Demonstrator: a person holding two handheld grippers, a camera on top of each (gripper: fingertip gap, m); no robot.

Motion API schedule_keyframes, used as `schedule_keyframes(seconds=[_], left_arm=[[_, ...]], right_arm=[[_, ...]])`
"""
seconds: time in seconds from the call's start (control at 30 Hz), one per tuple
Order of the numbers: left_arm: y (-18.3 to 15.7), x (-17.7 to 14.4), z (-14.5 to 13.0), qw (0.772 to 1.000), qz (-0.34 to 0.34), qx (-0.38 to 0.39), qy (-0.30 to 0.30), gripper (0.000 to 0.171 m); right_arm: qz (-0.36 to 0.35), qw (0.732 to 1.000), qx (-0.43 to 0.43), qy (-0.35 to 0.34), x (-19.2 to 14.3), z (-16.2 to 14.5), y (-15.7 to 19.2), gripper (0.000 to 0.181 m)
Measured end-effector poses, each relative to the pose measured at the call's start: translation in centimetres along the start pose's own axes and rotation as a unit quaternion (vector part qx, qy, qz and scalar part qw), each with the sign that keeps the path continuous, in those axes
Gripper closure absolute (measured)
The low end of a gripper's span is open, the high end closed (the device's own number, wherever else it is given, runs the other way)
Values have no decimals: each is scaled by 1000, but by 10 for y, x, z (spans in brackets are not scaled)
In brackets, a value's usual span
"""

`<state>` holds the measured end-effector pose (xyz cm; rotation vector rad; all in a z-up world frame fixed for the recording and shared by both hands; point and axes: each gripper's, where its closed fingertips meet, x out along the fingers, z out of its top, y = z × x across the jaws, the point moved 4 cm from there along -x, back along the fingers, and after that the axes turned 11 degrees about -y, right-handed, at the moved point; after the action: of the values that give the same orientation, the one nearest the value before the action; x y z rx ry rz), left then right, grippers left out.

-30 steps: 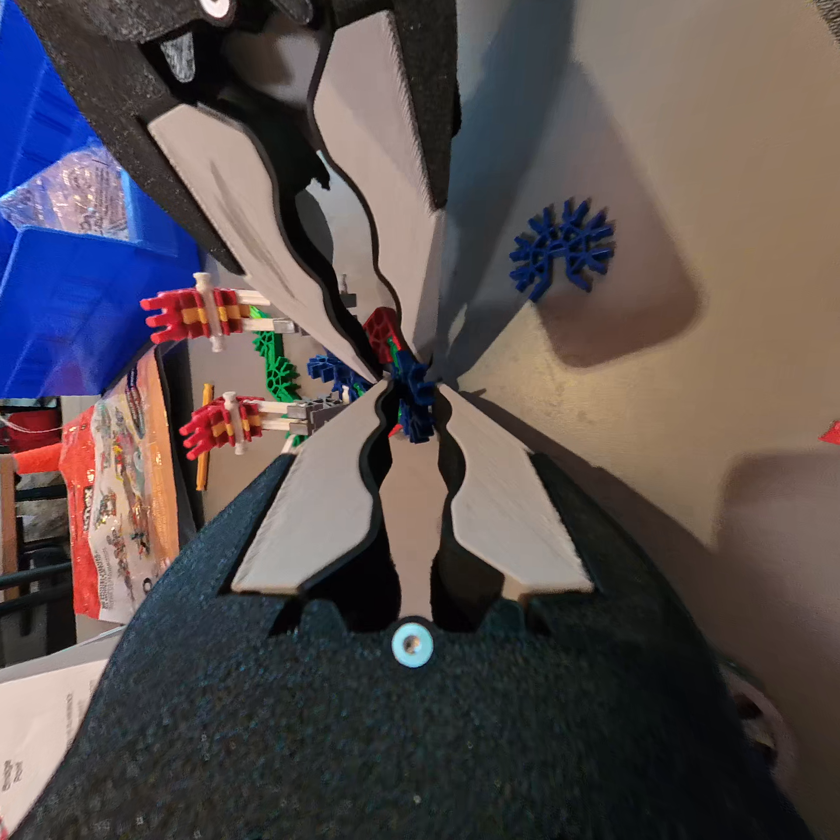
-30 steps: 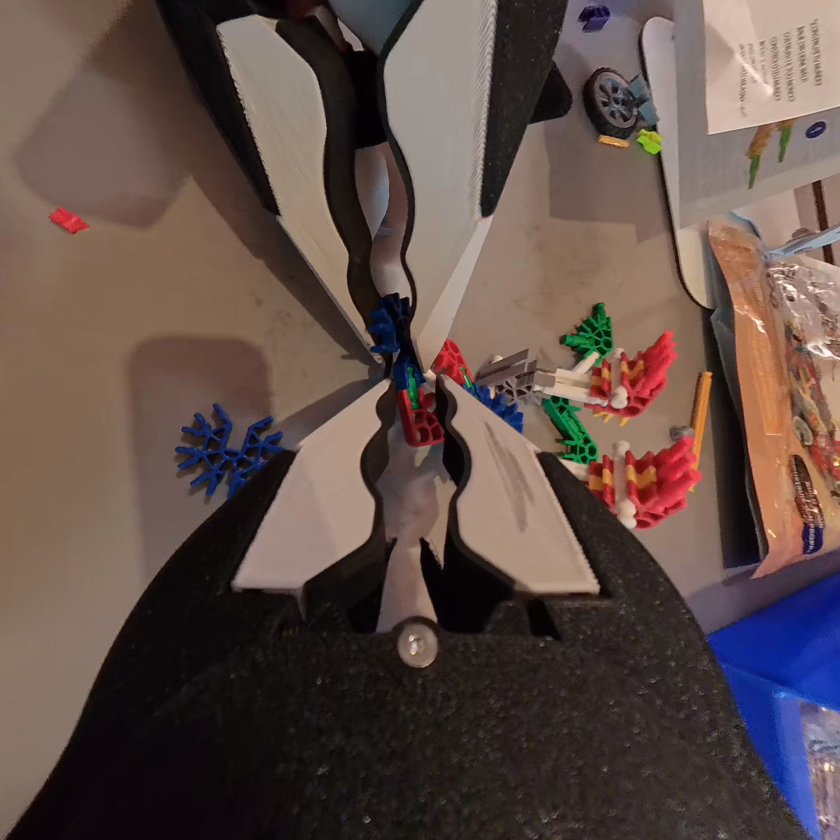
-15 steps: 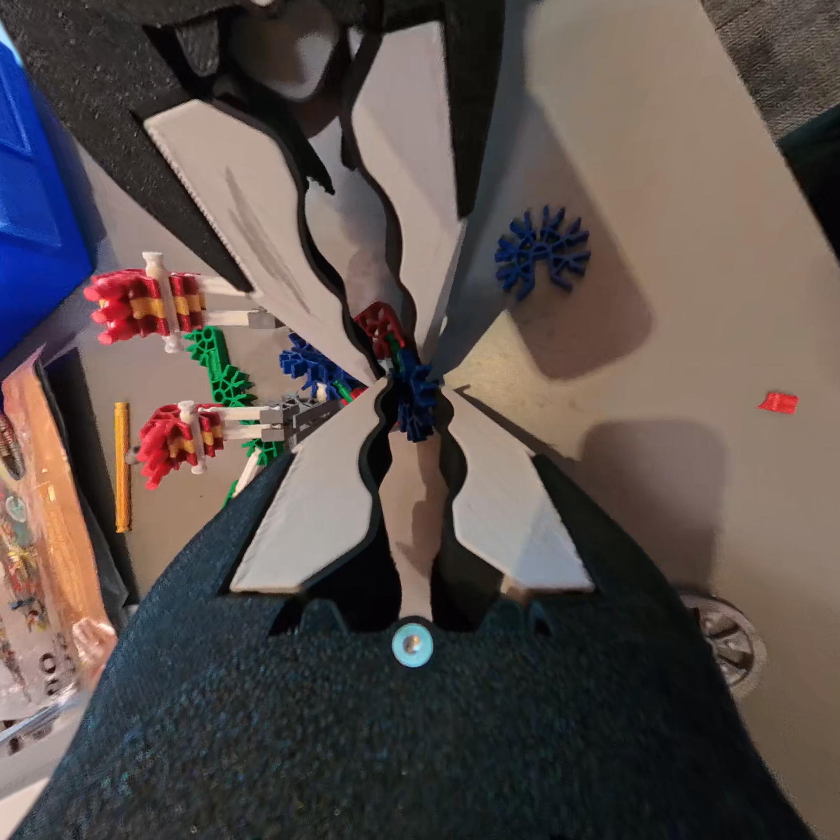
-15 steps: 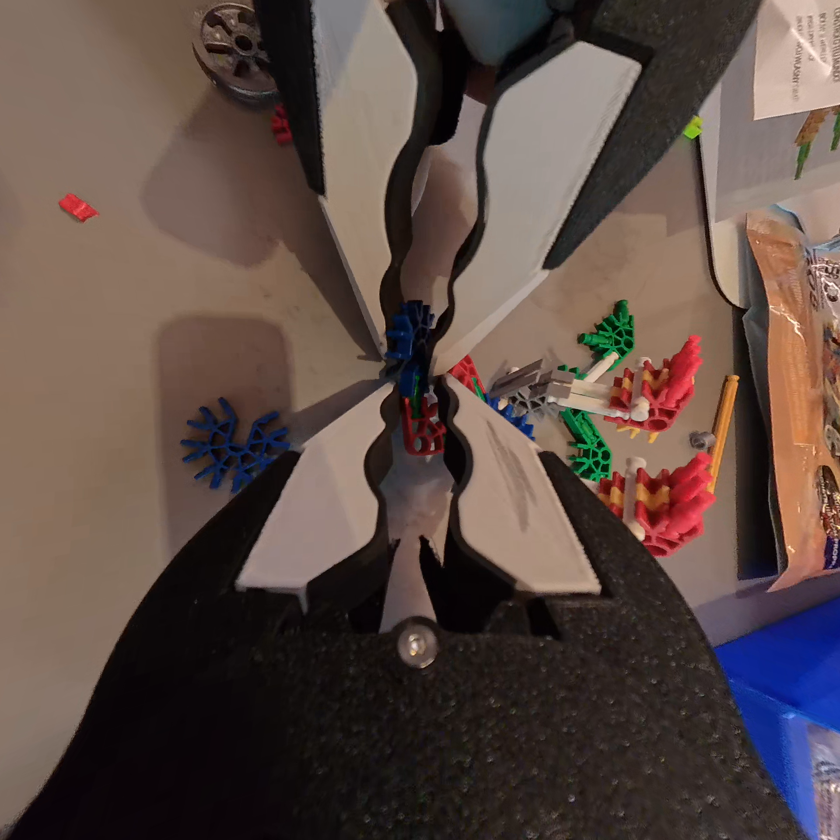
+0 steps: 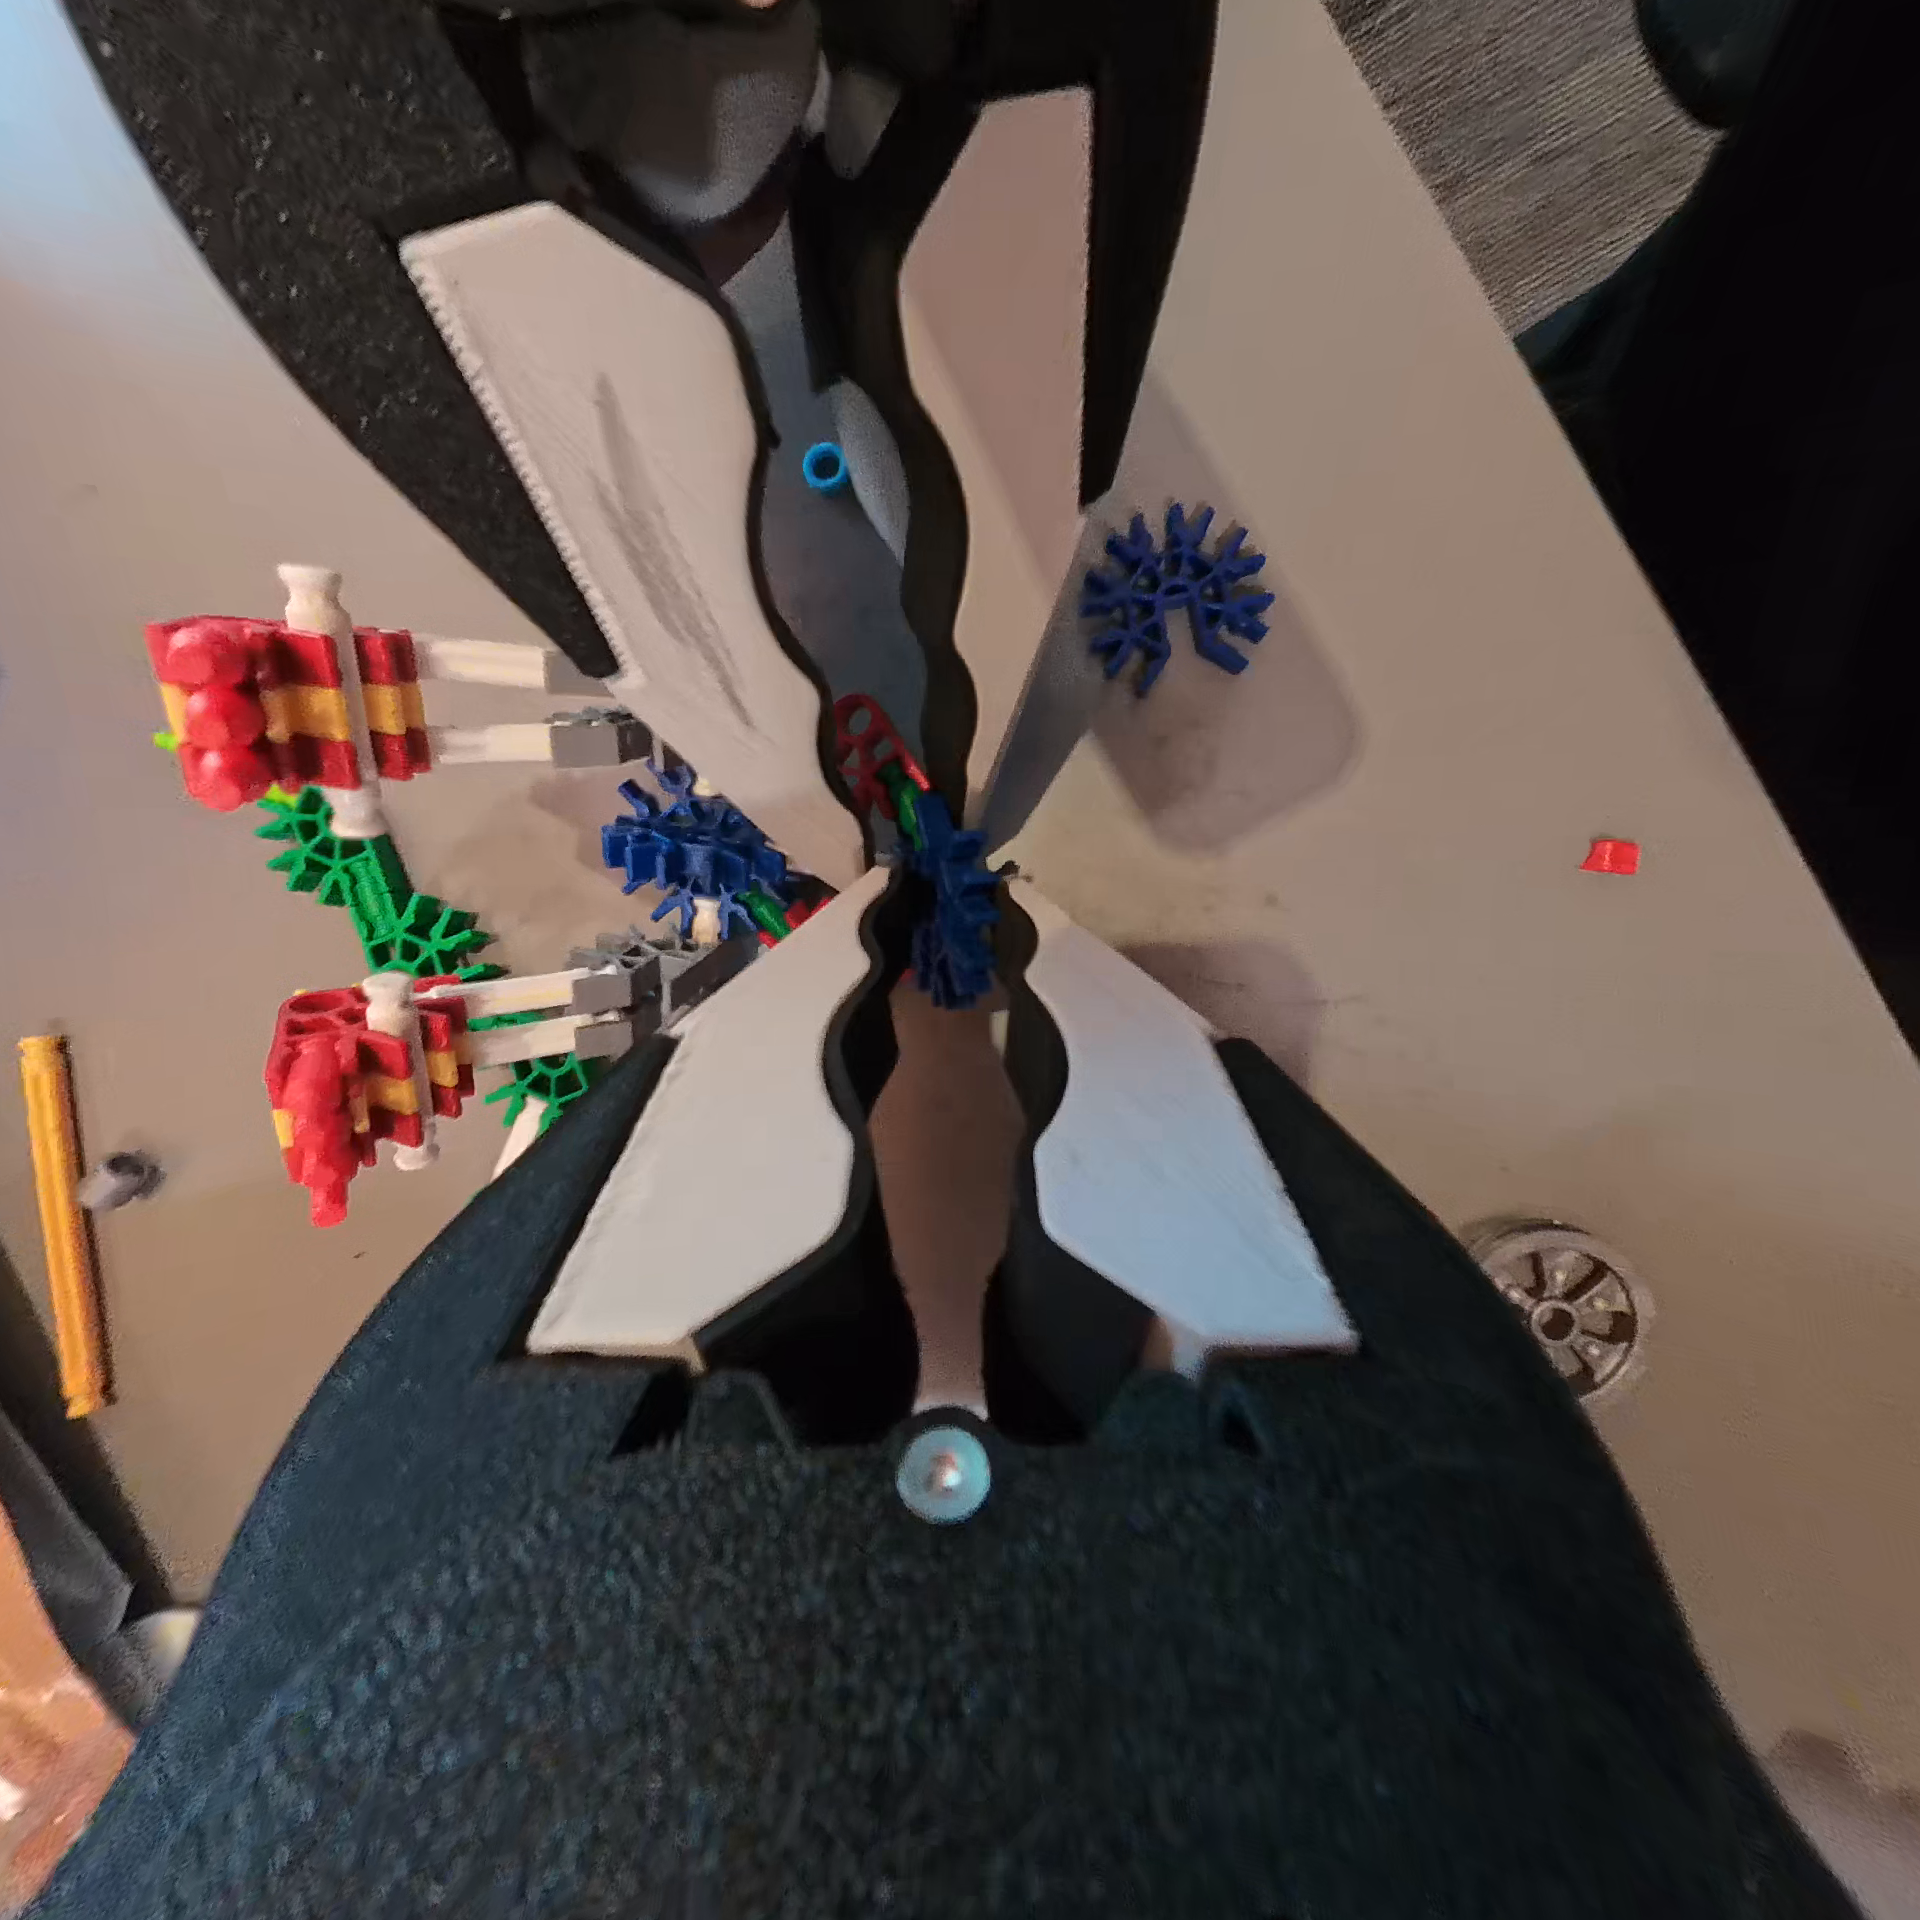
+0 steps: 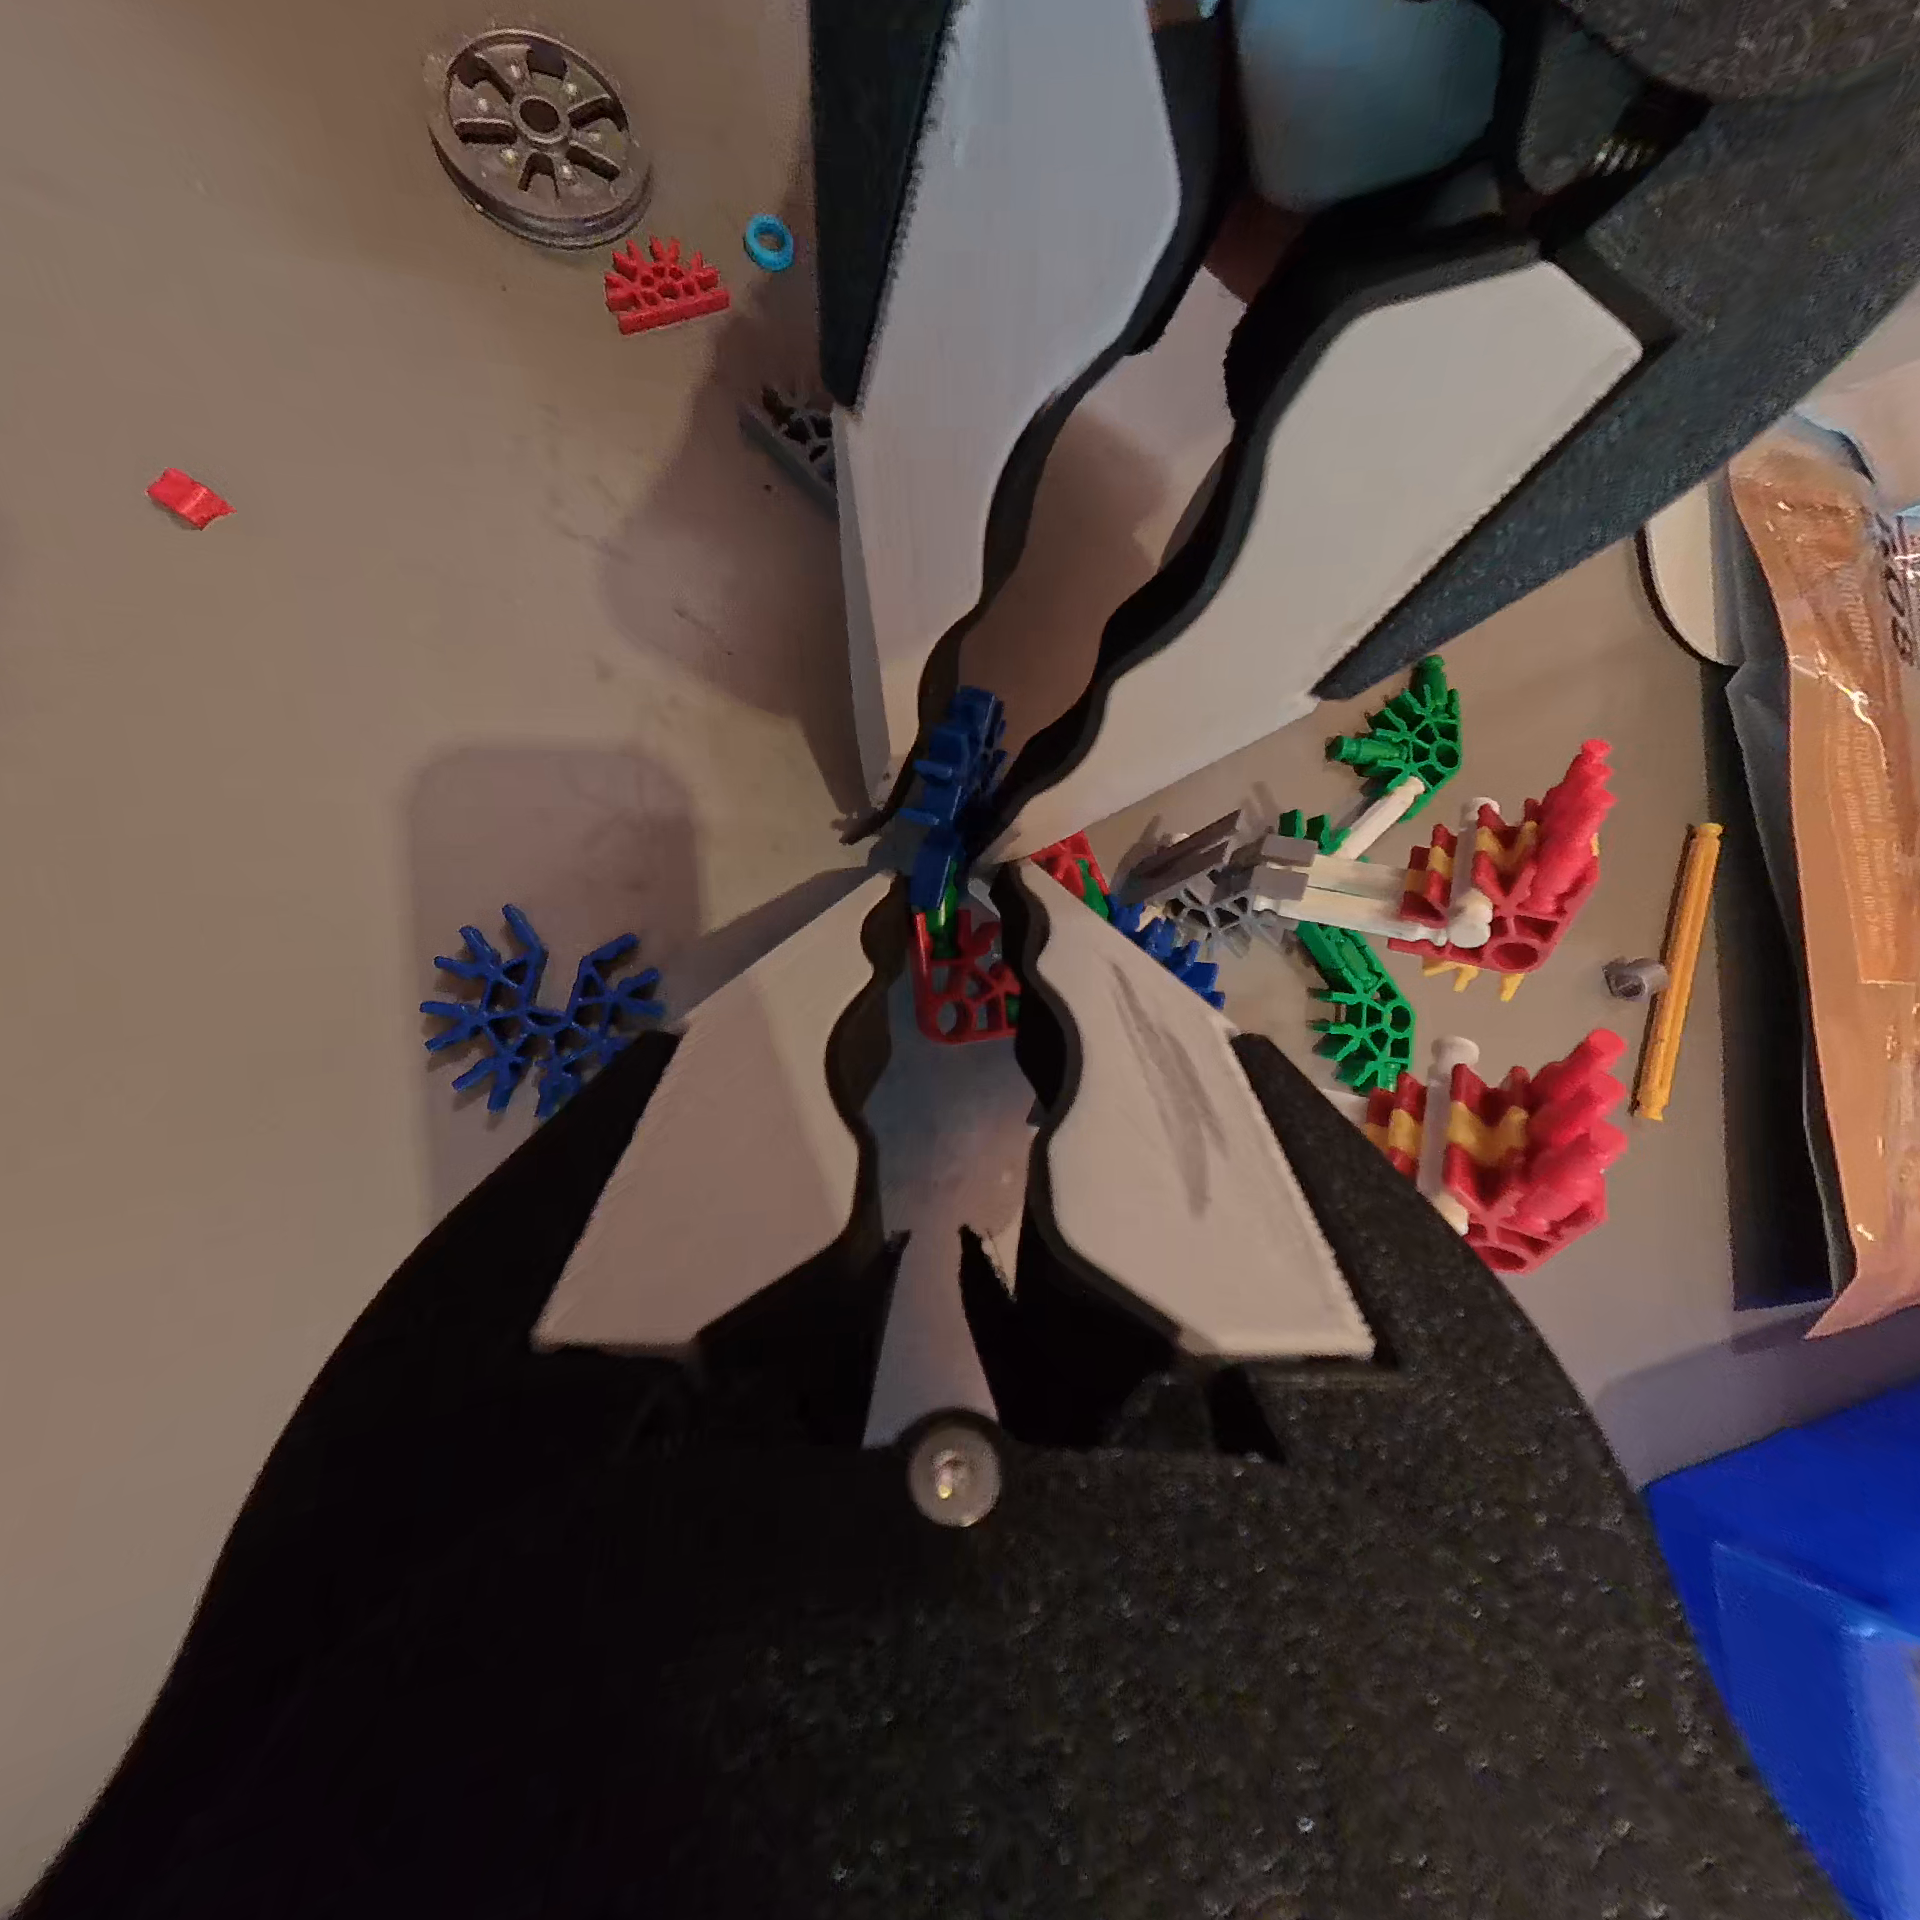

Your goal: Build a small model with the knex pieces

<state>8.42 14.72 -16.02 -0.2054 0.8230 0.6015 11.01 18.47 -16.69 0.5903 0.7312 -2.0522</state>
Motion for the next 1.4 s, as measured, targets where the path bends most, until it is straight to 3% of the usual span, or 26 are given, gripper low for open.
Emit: schedule_keyframes(seconds=[0.23, 0.27, 0.33, 0.53, 0.93, 1.3, 1.4], left_arm=[[3, 1, -1, 998, -51, -32, -11, 162], [1, 5, -1, 996, -69, -47, -12, 171], [-1, 11, -6, 992, -105, -73, -16, 171], [0, 12, -6, 992, -95, -85, -27, 169], [-4, -5, 4, 988, 31, -103, -109, 168], [1, -23, 5, 951, 12, -228, -209, 168], [6, -32, 1, 944, 38, -237, -225, 158]], right_arm=[[-1, 1000, 2, -10, 1, -1, 2, 163], [9, 1000, 2, -11, 5, -2, 6, 166], [6, 1000, 1, -11, 7, -4, 9, 163], [-8, 999, 18, -26, 3, -7, 10, 161], [-48, 995, 41, -83, -13, -2, 5, 165], [-83, 990, 35, -110, -21, 8, -4, 168], [-83, 987, 61, -126, -25, 10, -10, 170]])
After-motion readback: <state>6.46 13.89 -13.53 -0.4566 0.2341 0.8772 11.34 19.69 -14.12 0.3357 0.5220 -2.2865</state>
